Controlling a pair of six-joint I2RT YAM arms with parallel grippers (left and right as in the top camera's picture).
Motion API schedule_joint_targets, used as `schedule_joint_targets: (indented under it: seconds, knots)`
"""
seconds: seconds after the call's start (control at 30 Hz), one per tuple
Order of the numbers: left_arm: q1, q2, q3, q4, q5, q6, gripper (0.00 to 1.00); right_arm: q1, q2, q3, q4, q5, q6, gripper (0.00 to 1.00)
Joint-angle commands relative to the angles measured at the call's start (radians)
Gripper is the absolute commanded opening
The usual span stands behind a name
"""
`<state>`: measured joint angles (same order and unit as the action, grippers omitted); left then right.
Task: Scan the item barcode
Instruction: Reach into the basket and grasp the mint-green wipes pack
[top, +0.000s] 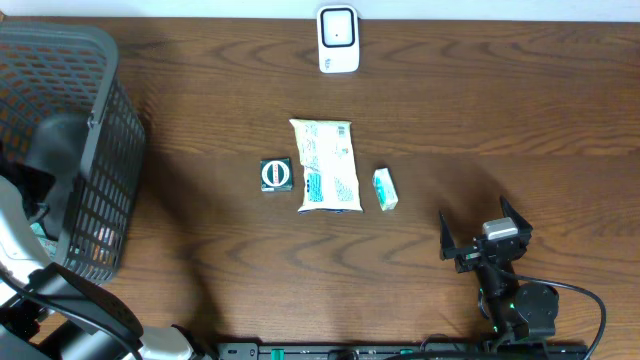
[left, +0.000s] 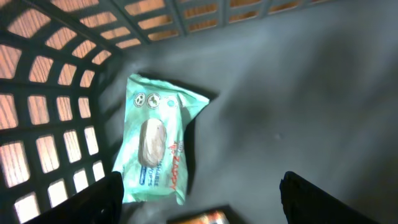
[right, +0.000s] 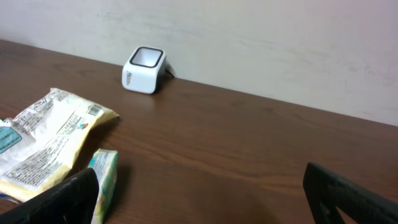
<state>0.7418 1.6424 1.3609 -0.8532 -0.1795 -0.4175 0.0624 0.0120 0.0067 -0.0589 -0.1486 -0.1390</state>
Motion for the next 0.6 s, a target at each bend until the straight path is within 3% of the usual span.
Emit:
schedule_joint_targets:
  seconds: [0.0,0.57]
  knots:
    - [0.009,0.005,-0.077,0.065,-0.047,0.078,0.80,0.007,-0.005,-0.001,-0.004,0.000,0.011,0.99]
    - [0.019,0.008,-0.345,0.291,-0.129,0.115,0.80,0.007,-0.005,-0.001,-0.004,0.000,0.011,0.99]
